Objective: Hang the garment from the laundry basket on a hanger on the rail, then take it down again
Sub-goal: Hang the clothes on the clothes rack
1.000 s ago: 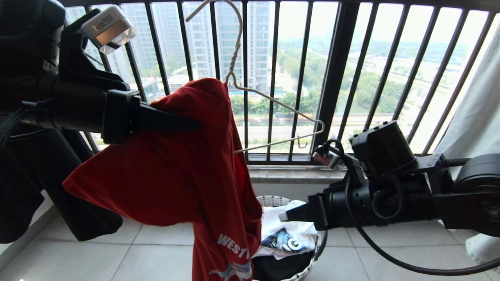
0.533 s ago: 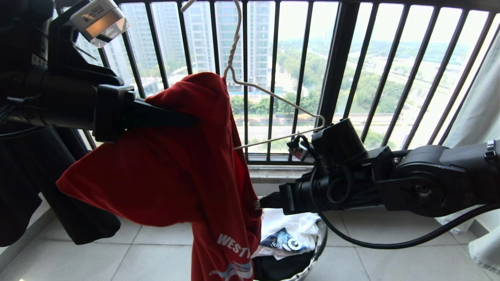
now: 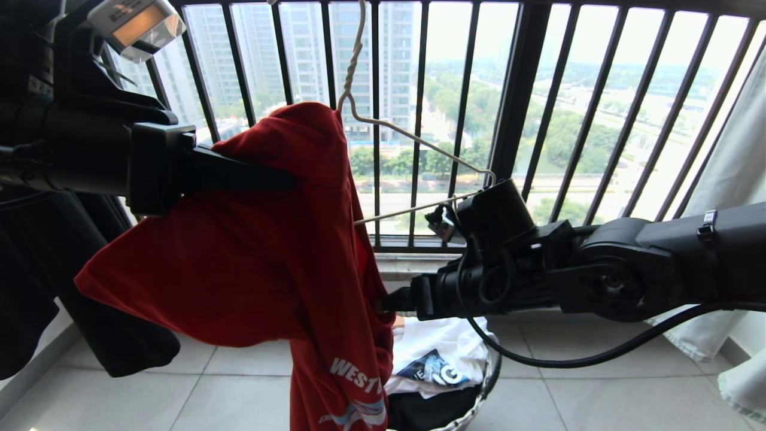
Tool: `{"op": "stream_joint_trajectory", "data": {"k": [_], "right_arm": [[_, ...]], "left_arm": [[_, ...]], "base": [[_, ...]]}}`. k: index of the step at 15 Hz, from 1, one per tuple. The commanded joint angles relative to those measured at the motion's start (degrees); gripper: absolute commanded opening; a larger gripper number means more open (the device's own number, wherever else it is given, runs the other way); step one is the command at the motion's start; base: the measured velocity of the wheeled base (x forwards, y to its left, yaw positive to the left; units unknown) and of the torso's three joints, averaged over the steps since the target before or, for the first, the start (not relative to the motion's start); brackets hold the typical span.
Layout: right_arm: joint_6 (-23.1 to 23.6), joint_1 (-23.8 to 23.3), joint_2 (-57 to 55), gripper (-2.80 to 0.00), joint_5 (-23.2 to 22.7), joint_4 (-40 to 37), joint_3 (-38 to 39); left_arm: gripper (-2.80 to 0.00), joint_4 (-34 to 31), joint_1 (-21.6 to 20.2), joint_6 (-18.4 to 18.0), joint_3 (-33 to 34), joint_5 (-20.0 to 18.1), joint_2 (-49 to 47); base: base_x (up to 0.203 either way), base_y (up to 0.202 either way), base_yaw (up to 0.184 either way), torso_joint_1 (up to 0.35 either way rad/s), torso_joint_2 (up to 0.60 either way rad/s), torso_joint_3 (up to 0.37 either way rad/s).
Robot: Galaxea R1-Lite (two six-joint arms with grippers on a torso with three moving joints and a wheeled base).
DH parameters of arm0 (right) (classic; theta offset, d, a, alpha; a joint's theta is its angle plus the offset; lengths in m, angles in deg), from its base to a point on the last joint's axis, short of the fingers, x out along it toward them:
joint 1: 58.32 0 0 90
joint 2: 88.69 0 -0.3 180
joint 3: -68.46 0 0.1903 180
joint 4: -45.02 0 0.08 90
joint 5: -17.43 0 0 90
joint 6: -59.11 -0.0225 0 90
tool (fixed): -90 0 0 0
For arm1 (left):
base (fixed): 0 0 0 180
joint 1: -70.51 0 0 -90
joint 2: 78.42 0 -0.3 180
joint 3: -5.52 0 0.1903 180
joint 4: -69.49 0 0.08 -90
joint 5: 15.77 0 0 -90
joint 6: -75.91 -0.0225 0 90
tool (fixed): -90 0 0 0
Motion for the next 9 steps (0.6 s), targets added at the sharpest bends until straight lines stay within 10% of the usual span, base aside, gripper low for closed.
{"op": "stream_joint_trajectory", "data": {"k": [1,9], "right_arm": [[-0.18,0.84,0.3,0.0,0.04,-0.11,-0.01],[-0.27,3.85,-3.21,0.0,5.46,0.38,-1.32]], "left_arm": [[-2.8,-0.11,-0.05,-0.07,0.03,-0.26,-0.23],[-2.8,-0.11,-0.08,0.01,-0.06,-0.17,1.08]], "base": [[0.0,0.0,0.0,0.0,0.0,0.0],[0.0,0.0,0.0,0.0,0.0,0.0]]}}
